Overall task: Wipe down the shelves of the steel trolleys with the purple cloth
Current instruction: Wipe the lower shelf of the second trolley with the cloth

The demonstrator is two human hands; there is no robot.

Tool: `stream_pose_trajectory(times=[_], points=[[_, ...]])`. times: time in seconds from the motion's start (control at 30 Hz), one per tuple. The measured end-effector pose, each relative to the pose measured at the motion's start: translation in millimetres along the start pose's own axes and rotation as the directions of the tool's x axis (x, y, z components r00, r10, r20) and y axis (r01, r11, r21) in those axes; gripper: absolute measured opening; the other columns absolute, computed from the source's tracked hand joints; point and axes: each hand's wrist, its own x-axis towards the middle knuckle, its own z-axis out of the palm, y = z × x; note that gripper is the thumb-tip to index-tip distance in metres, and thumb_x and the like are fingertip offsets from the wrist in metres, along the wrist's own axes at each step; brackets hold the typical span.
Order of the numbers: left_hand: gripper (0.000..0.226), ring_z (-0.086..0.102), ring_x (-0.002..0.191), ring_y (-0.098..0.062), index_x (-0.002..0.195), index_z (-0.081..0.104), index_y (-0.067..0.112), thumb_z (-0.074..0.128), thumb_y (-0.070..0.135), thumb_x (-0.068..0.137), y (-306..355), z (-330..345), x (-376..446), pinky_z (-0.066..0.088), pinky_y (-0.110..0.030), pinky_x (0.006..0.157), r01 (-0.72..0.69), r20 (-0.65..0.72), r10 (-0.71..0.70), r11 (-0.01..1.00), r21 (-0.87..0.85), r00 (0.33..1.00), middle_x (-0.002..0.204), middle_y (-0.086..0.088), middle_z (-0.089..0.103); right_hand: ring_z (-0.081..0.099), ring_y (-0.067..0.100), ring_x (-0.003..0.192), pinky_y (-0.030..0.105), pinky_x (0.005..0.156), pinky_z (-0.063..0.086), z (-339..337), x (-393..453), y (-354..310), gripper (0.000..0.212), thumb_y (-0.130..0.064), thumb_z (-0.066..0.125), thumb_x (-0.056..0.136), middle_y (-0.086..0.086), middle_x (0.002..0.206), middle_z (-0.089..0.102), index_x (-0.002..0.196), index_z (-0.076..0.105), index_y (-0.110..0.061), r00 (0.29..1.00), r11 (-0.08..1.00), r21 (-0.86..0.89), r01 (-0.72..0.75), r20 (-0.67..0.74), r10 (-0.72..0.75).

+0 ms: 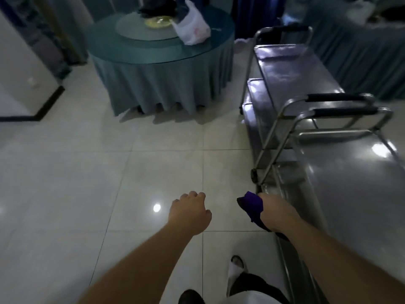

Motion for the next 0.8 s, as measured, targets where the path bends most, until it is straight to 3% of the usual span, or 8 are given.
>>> stream_pose_trajectory(times=[0.07,0.17,0.27,0.37,0.47,0.57,0.67,0.8], points=[[0.055,0.054,0.128,-0.026,0.149,0.048,0.023,0.047,0.047,0.100,16.0,-12.4,36.1,0.045,-0.042,0.101,-0.068,0.008,0.068,0.997,0.035,0.998,0.143,-0.001,0.057,0.063,0.020,0.077,0.036,0.077,0.052,-15.2,18.3,17.9,0.045,-0.049,0.046,0.104,0.008,0.090,0.071,0.098,0.066,-0.009,0.999,0.999,0.003,-0.041,-0.025,0.041],[0.053,0.054,0.128,-0.026,0.149,0.048,0.022,0.047,0.047,0.101,45.1,-35.1,89.9,0.044,-0.043,0.101,-0.147,0.012,0.147,0.984,0.096,0.989,0.143,-0.001,0.056,0.065,0.020,0.086,0.034,0.077,0.055,-38.9,55.5,45.1,0.019,-0.023,0.050,0.102,0.006,0.098,0.069,0.109,0.063,-0.012,0.992,0.996,0.004,-0.094,-0.078,0.094],[0.052,0.054,0.127,-0.026,0.147,0.049,0.022,0.047,0.046,0.101,72.2,-59.2,133.9,0.043,-0.042,0.101,-0.196,0.027,0.194,0.971,0.138,0.981,0.142,-0.001,0.057,0.065,0.020,0.089,0.037,0.085,0.057,-67.6,93.3,59.8,0.018,-0.012,0.053,0.098,0.006,0.098,0.068,0.112,0.063,-0.011,0.988,0.989,0.072,-0.127,-0.081,0.133],[0.053,0.053,0.130,-0.026,0.148,0.048,0.022,0.046,0.047,0.102,97.5,-80.4,172.7,0.043,-0.042,0.103,-0.248,0.054,0.242,0.952,0.182,0.969,0.144,-0.001,0.056,0.066,0.024,0.092,0.038,0.088,0.056,-91.4,123.4,71.2,0.016,-0.013,0.051,0.100,0.010,0.098,0.069,0.106,0.065,-0.007,0.986,0.973,0.197,-0.124,-0.082,0.142],[0.052,0.054,0.128,-0.025,0.148,0.048,0.022,0.046,0.047,0.102,124.6,-95.8,211.7,0.043,-0.042,0.103,-0.305,0.066,0.298,0.928,0.214,0.952,0.144,-0.002,0.056,0.064,0.019,0.084,0.027,0.075,0.053,-110.6,143.0,84.7,0.015,-0.018,0.055,0.102,0.007,0.092,0.068,0.097,0.065,-0.008,0.982,0.945,0.306,-0.111,-0.113,0.152],[0.053,0.052,0.129,-0.026,0.151,0.045,0.023,0.045,0.046,0.103,149.3,-102.4,243.8,0.042,-0.042,0.103,-0.391,0.122,0.372,0.883,0.259,0.920,0.145,-0.003,0.054,0.055,0.005,0.070,0.011,0.053,0.035,-118.7,152.7,98.9,0.015,-0.020,0.055,0.103,-0.002,0.082,0.063,0.093,0.064,-0.013,0.966,0.929,0.338,-0.150,-0.151,0.211],[0.052,0.052,0.130,-0.025,0.151,0.045,0.023,0.043,0.045,0.104,171.2,-107.0,280.2,0.042,-0.042,0.102,-0.480,0.180,0.445,0.824,0.300,0.877,0.146,-0.003,0.053,0.057,0.009,0.071,0.011,0.054,0.039,-122.2,163.1,108.5,0.011,-0.003,0.053,0.095,0.001,0.082,0.064,0.095,0.064,-0.007,0.947,0.911,0.335,-0.242,-0.121,0.296],[0.052,0.050,0.131,-0.026,0.152,0.044,0.023,0.043,0.044,0.104,190.3,-111.6,335.9,0.042,-0.042,0.103,-0.604,0.270,0.541,0.715,0.352,0.797,0.147,-0.002,0.052,0.059,0.009,0.075,0.019,0.062,0.047,-124.9,182.2,110.9,0.013,-0.006,0.052,0.095,-0.002,0.085,0.064,0.096,0.061,-0.015,0.901,0.857,0.393,-0.334,-0.132,0.412]])
